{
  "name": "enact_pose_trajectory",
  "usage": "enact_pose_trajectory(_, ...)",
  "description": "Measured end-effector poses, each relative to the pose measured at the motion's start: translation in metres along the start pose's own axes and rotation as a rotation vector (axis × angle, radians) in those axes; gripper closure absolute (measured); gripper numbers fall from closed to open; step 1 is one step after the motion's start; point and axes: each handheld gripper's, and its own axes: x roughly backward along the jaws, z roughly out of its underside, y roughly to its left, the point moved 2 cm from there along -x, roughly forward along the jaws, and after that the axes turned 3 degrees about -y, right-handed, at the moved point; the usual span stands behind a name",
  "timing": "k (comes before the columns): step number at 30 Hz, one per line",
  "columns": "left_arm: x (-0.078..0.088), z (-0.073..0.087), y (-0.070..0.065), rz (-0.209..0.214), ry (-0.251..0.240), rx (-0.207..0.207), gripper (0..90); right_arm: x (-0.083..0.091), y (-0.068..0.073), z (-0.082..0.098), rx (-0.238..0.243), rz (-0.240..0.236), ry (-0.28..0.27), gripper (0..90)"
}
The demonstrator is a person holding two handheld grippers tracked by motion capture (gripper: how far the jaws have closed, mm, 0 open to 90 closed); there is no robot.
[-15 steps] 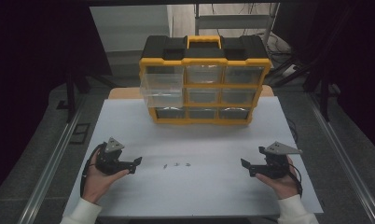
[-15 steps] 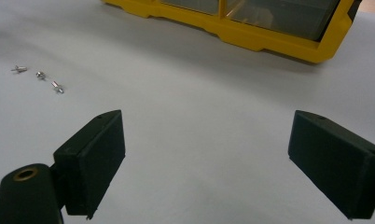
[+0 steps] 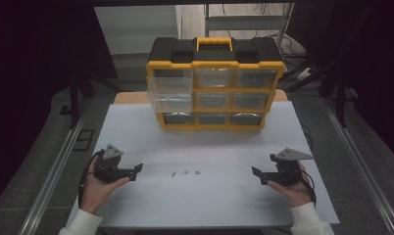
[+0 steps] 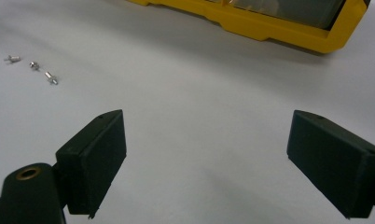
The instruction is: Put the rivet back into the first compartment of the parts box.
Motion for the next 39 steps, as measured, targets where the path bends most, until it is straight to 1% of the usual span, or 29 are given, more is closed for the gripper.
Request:
enact_pose_trajectory(5, 0.004, -0.001, -0.003, 0.011, -0.011, 0.005, 8.7, 0.005, 0.002, 0.000, -0.003, -0.003, -0.016, 12.0)
enact_pose_trajectory(6, 0.005, -0.001, -0.003, 0.012, -0.008, -0.002, 8.7, 0.005, 0.002, 0.000, -0.001, -0.003, -0.017, 12.1)
enact_pose_trajectory(11, 0.005, 0.001, -0.003, 0.017, -0.003, 0.002, 9.1, 0.003, -0.001, -0.001, -0.003, -0.009, -0.013, 12.1)
enact_pose_trajectory(13, 0.003, 0.002, -0.005, 0.025, 0.011, -0.001, 9.3, 0.003, -0.002, -0.001, -0.008, -0.011, -0.014, 12.1)
enact_pose_trajectory(14, 0.003, 0.002, -0.006, 0.026, 0.009, -0.001, 9.3, 0.003, -0.002, -0.001, -0.007, -0.012, -0.015, 12.1)
enact_pose_trajectory(18, 0.004, -0.006, -0.012, 0.040, 0.014, -0.025, 9.8, 0.002, -0.002, -0.001, -0.001, -0.014, -0.011, 12.1)
enact_pose_trajectory(22, 0.004, -0.015, -0.020, 0.072, 0.025, -0.044, 10.7, 0.002, -0.002, -0.001, 0.003, -0.020, -0.014, 12.3)
enact_pose_trajectory(24, 0.005, -0.020, -0.022, 0.074, 0.030, -0.056, 10.7, 0.001, -0.003, -0.001, -0.001, -0.019, -0.008, 12.2)
enact_pose_trajectory(26, 0.006, -0.025, -0.023, 0.083, 0.034, -0.072, 10.7, 0.000, -0.004, -0.001, -0.003, -0.019, -0.004, 12.2)
enact_pose_trajectory(27, 0.006, -0.025, -0.023, 0.083, 0.034, -0.072, 10.8, 0.000, -0.004, -0.001, -0.003, -0.019, -0.004, 12.2)
enact_pose_trajectory(29, 0.006, -0.033, -0.026, 0.097, 0.044, -0.091, 10.9, 0.000, -0.004, -0.001, -0.010, -0.018, -0.003, 12.2)
enact_pose_trajectory(31, 0.006, -0.035, -0.026, 0.102, 0.049, -0.098, 10.8, 0.000, -0.004, -0.001, -0.012, -0.017, -0.001, 12.2)
enact_pose_trajectory(32, 0.003, -0.038, -0.029, 0.112, 0.062, -0.116, 10.8, -0.001, -0.004, -0.001, -0.018, -0.018, 0.006, 12.2)
enact_pose_trajectory(34, 0.000, -0.041, -0.032, 0.122, 0.076, -0.134, 10.7, -0.002, -0.004, 0.000, -0.024, -0.020, 0.010, 12.2)
enact_pose_trajectory(35, 0.000, -0.041, -0.032, 0.122, 0.076, -0.134, 10.8, -0.002, -0.003, -0.001, -0.024, -0.020, 0.011, 12.2)
enact_pose_trajectory(36, -0.005, -0.044, -0.034, 0.139, 0.089, -0.139, 10.8, -0.002, -0.003, -0.001, -0.025, -0.020, 0.012, 12.2)
enact_pose_trajectory(37, -0.005, -0.044, -0.034, 0.139, 0.089, -0.139, 10.8, -0.002, -0.003, 0.000, -0.025, -0.020, 0.012, 12.2)
enact_pose_trajectory(38, -0.010, -0.046, -0.037, 0.154, 0.107, -0.146, 10.8, -0.002, -0.003, 0.000, -0.025, -0.019, 0.014, 12.2)
enact_pose_trajectory(39, -0.010, -0.046, -0.037, 0.154, 0.107, -0.146, 10.7, -0.002, -0.003, 0.000, -0.024, -0.018, 0.015, 12.2)
